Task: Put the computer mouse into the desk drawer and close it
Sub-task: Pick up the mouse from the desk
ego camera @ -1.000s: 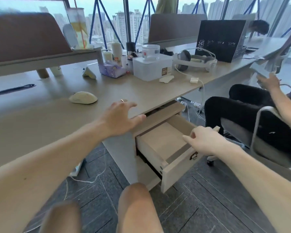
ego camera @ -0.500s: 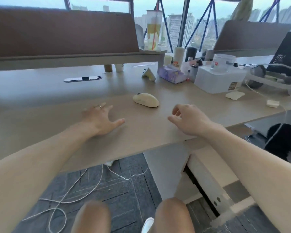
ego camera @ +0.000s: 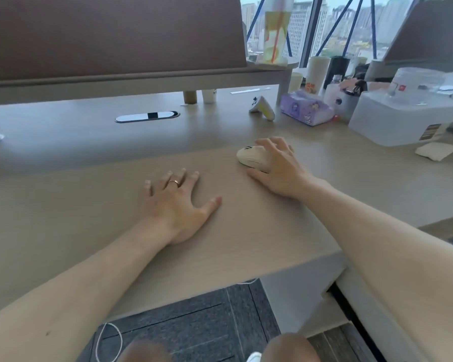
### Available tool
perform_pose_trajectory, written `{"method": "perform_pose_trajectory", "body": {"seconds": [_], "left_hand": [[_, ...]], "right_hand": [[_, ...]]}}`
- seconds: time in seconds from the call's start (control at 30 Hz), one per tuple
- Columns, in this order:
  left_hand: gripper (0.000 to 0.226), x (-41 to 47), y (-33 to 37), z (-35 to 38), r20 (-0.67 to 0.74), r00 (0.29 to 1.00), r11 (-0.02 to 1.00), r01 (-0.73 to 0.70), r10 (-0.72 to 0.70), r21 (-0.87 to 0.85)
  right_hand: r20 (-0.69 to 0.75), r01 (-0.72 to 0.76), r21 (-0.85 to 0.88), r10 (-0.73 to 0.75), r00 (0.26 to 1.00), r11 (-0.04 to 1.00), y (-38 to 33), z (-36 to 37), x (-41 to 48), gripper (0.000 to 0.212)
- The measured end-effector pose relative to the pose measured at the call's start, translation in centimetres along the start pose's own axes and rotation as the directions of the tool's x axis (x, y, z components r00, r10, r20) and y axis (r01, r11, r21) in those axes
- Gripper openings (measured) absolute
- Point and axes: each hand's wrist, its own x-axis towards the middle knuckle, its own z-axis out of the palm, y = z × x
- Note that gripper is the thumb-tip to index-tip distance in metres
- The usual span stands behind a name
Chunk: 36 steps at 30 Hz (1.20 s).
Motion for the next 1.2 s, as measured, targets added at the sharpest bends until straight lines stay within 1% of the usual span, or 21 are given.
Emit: {"method": "perform_pose_trajectory", "body": {"seconds": [0.1, 0.23, 0.33, 0.43, 0.53, 0.67, 0.77, 0.83, 0.9, 0.97, 1.07, 1.13, 1.2], "left_hand": [[0.100, 0.0, 0.0, 0.1, 0.005, 1.000, 1.000, -0.004, 0.004, -0.007], [0.100, 0.1, 0.0, 0.2, 0.005, 1.000, 1.000, -0.003, 0.003, -0.003], [0.100, 0.1, 0.1, 0.0, 0.011, 1.000, 1.000, -0.002, 0.002, 0.001], [0.100, 0.0, 0.1, 0.0, 0.012, 1.000, 1.000, -0.002, 0.002, 0.001], [0.101, -0.1, 0.1, -0.2, 0.009, 1.000, 1.000, -0.001, 0.001, -0.004], [0.099, -0.4, 0.3, -0.6, 0.026, 1.000, 1.000, -0.001, 0.002, -0.011], [0.099, -0.7, 0.5, -0.7, 0.025, 0.999, 0.999, 0.025, -0.024, -0.035], [0.094, -1.4, 1.3, -0.9, 0.024, 0.999, 0.998, 0.043, -0.042, -0.036], [0.089, -2.7, 3.3, -0.8, 0.014, 1.000, 0.999, -0.013, 0.013, -0.051], [0.087, -4.7, 6.9, -0.7, -0.010, 0.990, 0.984, -0.144, 0.143, -0.103], [0.087, -7.8, 13.5, -0.2, -0.004, 0.946, 0.928, -0.317, 0.323, -0.197], [0.087, -9.5, 17.1, 0.3, 0.002, 0.921, 0.897, -0.380, 0.390, -0.225], [0.086, -10.9, 19.9, 1.3, -0.039, 0.893, 0.869, -0.446, 0.449, -0.212]], "right_hand": [[-0.051, 0.008, 0.008, -0.008, 0.999, 1.000, 0.1, 0.8, 0.1, 0.063], [-0.118, 0.020, -0.052, -0.026, 0.993, 0.998, -0.2, 0.6, 0.1, 0.066], [-0.123, 0.008, -0.070, -0.017, 0.992, 0.998, -0.4, 0.6, -0.4, 0.069], [-0.143, 0.006, -0.045, -0.012, 0.990, 0.999, -0.5, 0.4, -1.1, 0.064], [-0.162, 0.044, -0.063, -0.054, 0.985, 0.997, -0.2, -0.3, -2.4, 0.060], [-0.144, 0.098, -0.104, -0.113, 0.983, 0.990, 0.5, -2.0, -5.1, 0.053], [-0.163, 0.107, -0.117, -0.126, 0.978, 0.987, 0.7, -3.9, -7.4, 0.054], [-0.186, 0.102, -0.117, -0.122, 0.975, 0.988, 1.0, -5.2, -9.0, 0.056], [-0.213, 0.092, -0.103, -0.112, 0.971, 0.990, 1.4, -6.4, -10.5, 0.057], [-0.236, 0.079, -0.094, -0.099, 0.967, 0.992, 2.0, -7.6, -12.1, 0.058], [-0.257, 0.045, -0.096, -0.069, 0.964, 0.994, 3.4, -9.8, -14.4, 0.059], [-0.286, 0.028, -0.095, -0.054, 0.957, 0.995, 4.5, -11.1, -15.7, 0.061], [-0.304, -0.005, -0.081, -0.020, 0.953, 0.997, 5.8, -12.7, -17.2, 0.062]]}}
